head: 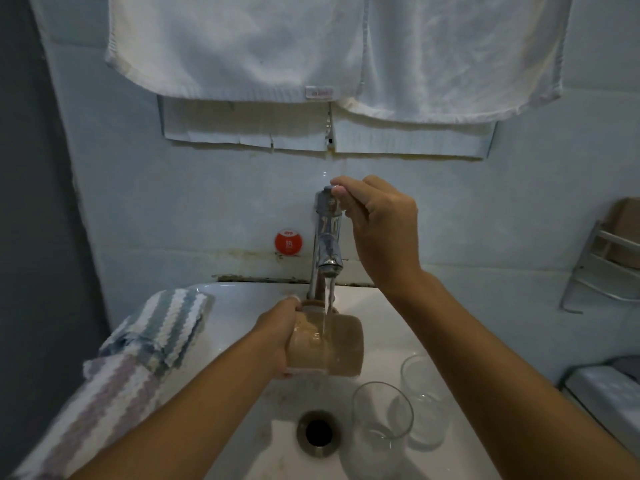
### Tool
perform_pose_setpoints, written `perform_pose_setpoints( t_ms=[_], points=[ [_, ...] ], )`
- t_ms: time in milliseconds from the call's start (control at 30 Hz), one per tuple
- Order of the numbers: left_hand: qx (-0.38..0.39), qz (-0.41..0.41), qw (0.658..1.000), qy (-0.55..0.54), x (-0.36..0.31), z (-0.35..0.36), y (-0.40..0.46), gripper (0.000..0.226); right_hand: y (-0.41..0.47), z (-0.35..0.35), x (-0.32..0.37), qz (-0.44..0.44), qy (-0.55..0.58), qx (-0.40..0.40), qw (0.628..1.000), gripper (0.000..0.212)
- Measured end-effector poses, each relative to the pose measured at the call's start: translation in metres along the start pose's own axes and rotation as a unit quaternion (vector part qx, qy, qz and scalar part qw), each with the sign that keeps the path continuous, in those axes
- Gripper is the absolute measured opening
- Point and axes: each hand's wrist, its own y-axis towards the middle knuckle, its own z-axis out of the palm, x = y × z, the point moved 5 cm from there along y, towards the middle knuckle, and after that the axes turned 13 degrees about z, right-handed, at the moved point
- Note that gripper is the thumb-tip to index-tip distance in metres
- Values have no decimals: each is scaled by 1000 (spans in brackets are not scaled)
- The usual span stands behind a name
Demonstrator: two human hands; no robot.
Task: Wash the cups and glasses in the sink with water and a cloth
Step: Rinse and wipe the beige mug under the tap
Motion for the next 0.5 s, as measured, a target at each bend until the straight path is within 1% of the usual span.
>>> perform_pose_setpoints(
  t_ms=[133,300,433,500],
  points=[
    [2,3,1000,-7,-2,1,-3,38,-4,-3,3,-8,0,-6,1000,33],
    [4,0,1000,2,-2,1,-6,40,-9,-3,4,-15,-3,-7,1000,32],
    [-1,0,1000,3,-6,3,-12,36,-12,-5,0,5,5,1,1000,29],
    [-2,8,1000,5,-8,5,-15,33,-13,-8,-1,18,0,0,1000,31]
  ],
)
